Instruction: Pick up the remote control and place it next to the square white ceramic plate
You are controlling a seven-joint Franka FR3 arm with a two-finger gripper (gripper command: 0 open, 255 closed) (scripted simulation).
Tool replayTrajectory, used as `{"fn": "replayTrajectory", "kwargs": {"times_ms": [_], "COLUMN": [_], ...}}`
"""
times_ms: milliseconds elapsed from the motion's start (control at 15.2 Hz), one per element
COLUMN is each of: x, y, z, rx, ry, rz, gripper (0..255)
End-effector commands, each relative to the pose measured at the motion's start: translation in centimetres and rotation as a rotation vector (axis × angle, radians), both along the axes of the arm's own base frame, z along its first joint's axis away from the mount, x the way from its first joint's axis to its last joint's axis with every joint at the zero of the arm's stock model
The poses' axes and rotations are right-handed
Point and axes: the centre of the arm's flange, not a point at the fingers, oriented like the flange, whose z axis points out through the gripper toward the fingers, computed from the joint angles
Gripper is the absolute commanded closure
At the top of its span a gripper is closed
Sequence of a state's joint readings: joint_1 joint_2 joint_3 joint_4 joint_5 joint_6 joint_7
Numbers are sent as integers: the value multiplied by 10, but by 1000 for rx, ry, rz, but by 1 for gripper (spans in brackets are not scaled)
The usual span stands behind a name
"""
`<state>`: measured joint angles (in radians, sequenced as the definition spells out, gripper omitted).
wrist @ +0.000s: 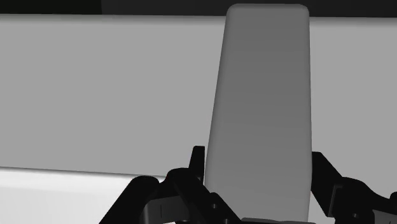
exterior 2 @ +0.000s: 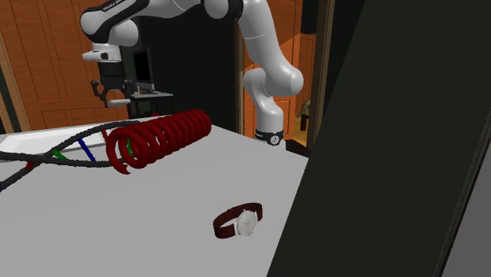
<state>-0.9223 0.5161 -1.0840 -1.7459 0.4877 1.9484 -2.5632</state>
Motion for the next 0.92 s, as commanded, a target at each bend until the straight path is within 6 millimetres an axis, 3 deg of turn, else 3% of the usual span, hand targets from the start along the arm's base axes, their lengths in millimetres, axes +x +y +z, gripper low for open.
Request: {"fn": "replayTrajectory", "kwargs": {"times_ms": [0, 660, 858], "x": [0, 0, 0], "y": [-1, -1, -1], "z": [-10, -62, -62], "rx": [0, 0, 0], "ry": [0, 0, 0], "rz": [0, 0, 0], "gripper": [255, 255, 255]}}
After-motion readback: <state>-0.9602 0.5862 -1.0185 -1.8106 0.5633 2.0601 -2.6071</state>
